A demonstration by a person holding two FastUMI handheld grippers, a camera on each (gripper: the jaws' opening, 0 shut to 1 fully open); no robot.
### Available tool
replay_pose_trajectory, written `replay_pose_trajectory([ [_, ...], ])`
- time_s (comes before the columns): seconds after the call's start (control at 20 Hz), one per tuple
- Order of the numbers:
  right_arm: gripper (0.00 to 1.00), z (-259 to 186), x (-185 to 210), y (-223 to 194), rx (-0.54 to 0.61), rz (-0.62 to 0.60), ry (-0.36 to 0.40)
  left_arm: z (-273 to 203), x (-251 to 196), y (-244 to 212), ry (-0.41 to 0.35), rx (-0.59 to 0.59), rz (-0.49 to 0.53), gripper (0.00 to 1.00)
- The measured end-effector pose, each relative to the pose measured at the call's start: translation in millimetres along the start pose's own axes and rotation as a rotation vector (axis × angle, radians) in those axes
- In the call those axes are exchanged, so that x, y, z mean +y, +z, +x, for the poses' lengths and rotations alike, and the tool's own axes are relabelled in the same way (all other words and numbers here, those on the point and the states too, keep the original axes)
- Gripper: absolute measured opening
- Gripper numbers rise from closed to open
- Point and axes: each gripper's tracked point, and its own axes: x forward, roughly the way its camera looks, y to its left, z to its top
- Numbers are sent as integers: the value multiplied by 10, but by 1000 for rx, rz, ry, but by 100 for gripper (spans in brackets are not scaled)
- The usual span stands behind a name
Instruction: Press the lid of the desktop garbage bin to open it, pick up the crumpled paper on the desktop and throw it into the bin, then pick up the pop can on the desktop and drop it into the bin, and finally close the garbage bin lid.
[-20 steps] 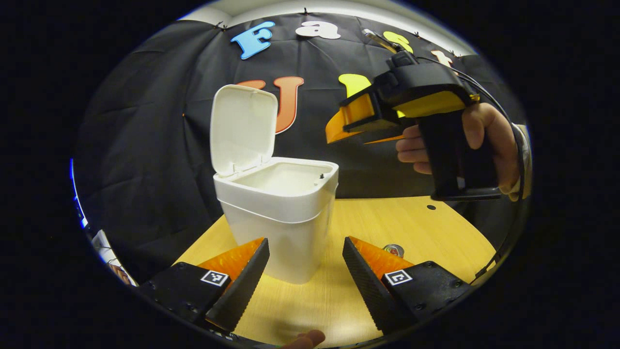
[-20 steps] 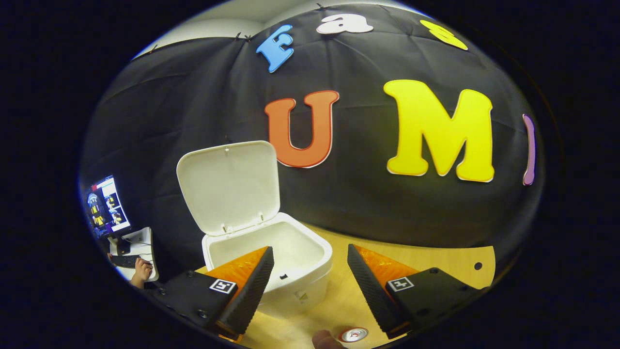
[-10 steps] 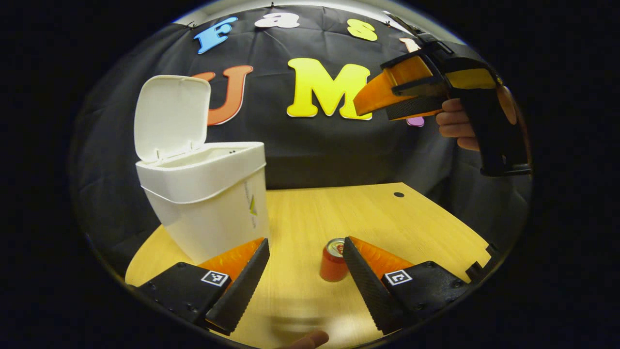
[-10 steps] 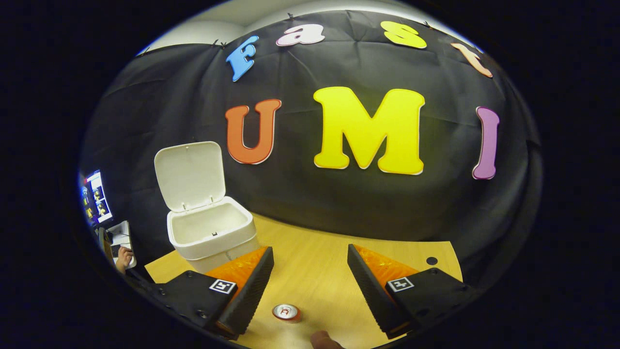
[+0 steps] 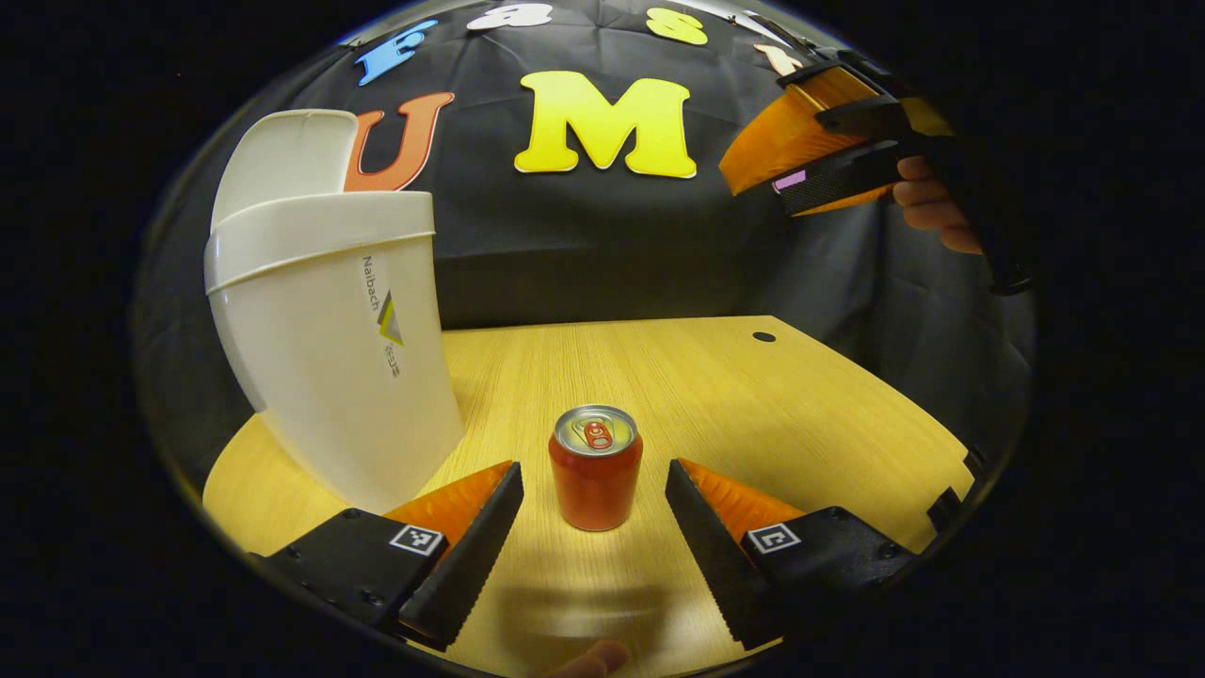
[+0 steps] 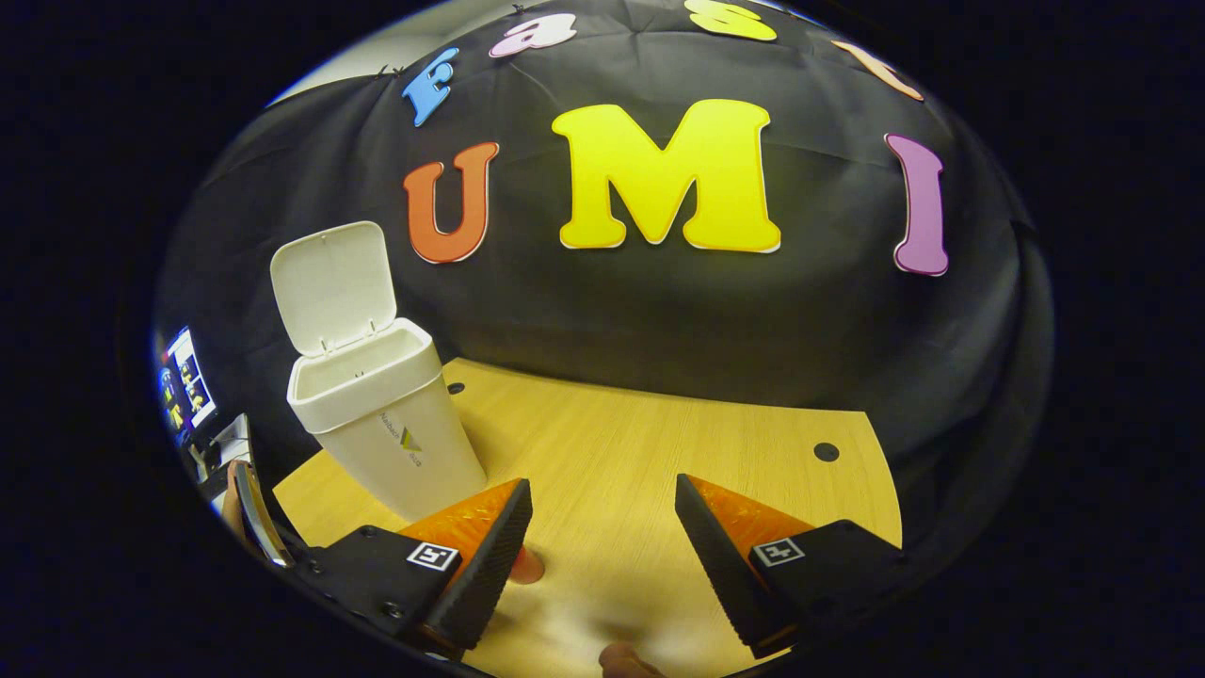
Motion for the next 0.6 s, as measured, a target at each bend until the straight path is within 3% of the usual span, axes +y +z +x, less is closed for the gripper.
replay_pose_trajectory([
  [0.35, 97, 88, -113, -402, 71, -109, 14, 355, -67, -164, 14, -2, -24, 100],
  [0.6, 97, 115, -167, -577, 109, -113, 10, 582, -17, -236, 31, 2, -51, 100],
])
